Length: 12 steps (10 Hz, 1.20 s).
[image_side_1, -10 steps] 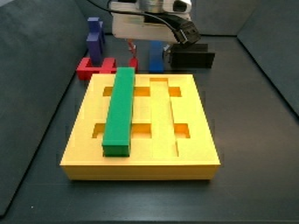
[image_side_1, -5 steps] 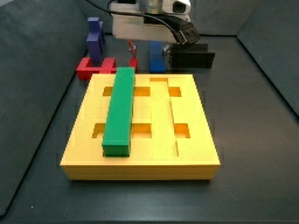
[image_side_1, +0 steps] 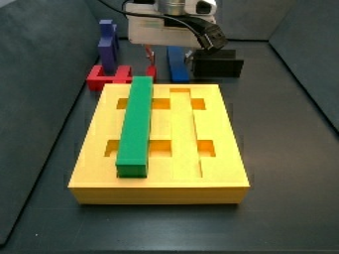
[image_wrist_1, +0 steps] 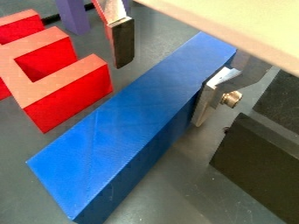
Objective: Pick up the blue object. Move up. Move to above the board. Insert the blue object.
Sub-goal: Pick up the blue object.
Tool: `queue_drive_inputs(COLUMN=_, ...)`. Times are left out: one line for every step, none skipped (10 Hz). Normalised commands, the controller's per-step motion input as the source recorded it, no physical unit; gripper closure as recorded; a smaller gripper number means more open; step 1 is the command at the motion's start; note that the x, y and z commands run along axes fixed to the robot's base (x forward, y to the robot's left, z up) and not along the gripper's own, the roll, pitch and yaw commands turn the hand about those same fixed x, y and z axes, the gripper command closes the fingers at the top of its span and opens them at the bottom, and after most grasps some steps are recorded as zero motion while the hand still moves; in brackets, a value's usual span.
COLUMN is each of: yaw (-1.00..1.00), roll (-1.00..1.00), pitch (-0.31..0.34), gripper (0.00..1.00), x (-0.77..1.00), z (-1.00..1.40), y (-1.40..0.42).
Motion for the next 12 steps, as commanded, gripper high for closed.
queue_drive_inputs(yaw=0.23, roll=0.00, pitch=0.000, gripper=0.00, x=0.04, z=-0.01, y=0.00)
queue_drive_inputs(yaw=0.12, roll=0.00, pitch=0.000, gripper=0.00, x=0.00, z=0.00, y=0.00)
queue_drive_inputs(yaw=0.00, roll=0.00, pitch=0.000, gripper=0.00, x=0.00, z=0.00, y=0.00)
queue_drive_inputs(yaw=0.00, roll=0.00, pitch=0.000, gripper=1.00, x=0.00, z=0.00, y=0.00)
queue_drive_inputs(yaw=0.00, roll=0.00, pitch=0.000, gripper=1.00, x=0.00, z=0.00, y=0.00)
queue_drive_inputs(yaw=0.00, roll=0.00, pitch=0.000, gripper=1.00, x=0.00, z=0.00, y=0.00)
queue_drive_inputs(yaw=0.00, roll=0.00, pitch=0.000, gripper=1.00, x=0.00, z=0.00, y=0.00)
queue_drive_inputs(yaw=0.00, roll=0.00, pitch=0.000, gripper=1.00, x=0.00, z=0.00, y=0.00)
queue_drive_inputs(yaw=0.00, roll=0.00, pitch=0.000, gripper=1.00, x=0.00, z=0.00, y=0.00)
queue_drive_inputs(yaw=0.00, roll=0.00, pitch=0.000, gripper=1.00, x=0.00, z=0.00, y=0.00)
queue_drive_inputs(yaw=0.00, roll=0.00, pitch=0.000, gripper=1.00, x=0.00, z=0.00, y=0.00)
queue_drive_inputs(yaw=0.00, roll=0.00, pitch=0.000, gripper=1.00, x=0.00, z=0.00, y=0.00)
